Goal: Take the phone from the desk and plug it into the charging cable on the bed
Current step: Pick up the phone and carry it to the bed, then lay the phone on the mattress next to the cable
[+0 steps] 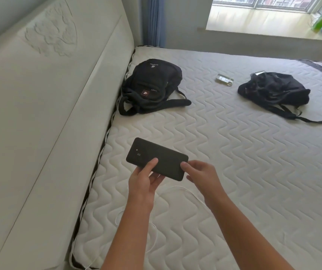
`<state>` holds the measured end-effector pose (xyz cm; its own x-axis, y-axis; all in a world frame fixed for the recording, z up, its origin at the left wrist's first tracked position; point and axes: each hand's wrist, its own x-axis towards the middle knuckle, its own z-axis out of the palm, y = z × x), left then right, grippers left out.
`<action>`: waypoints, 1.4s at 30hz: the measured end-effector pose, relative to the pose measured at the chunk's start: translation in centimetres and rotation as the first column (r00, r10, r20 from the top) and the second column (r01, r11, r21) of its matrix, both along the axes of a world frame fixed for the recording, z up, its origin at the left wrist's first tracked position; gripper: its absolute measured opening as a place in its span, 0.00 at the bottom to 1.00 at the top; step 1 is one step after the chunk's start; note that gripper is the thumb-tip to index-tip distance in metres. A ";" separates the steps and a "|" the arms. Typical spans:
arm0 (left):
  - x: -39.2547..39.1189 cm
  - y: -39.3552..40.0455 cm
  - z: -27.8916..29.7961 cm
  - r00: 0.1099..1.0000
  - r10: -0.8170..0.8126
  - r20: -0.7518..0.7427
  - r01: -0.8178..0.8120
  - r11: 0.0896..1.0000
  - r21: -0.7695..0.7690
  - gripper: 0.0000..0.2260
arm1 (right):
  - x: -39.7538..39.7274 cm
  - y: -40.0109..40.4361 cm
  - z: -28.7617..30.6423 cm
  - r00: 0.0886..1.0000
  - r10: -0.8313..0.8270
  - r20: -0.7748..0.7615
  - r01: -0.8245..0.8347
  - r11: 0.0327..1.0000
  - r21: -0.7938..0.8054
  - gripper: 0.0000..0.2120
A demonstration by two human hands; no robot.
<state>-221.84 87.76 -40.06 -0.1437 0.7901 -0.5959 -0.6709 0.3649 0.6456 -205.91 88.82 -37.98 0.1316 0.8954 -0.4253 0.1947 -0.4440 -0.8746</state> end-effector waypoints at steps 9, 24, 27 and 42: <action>-4.1 3.0 -3.1 0.909 -0.105 -0.402 0.112 0.994 -0.007 0.12 | -0.6 4.0 -4.6 0.996 0.079 -0.049 -0.077 0.996 0.035 0.12; -3.4 5.1 -20.8 0.355 -0.325 -0.876 0.216 0.941 -0.261 0.17 | 2.3 7.9 -24.0 0.987 0.138 -0.080 -0.146 0.983 -0.112 0.10; -2.4 5.7 -25.1 0.331 -0.355 -0.874 0.189 0.933 -0.308 0.18 | 2.9 8.9 -28.3 0.983 0.179 -0.035 -0.182 0.973 -0.141 0.11; 0.9 8.1 -38.3 0.212 -0.478 -0.852 0.122 0.878 -0.462 0.16 | 3.0 9.6 -40.3 0.989 0.121 0.090 -0.100 0.973 -0.207 0.14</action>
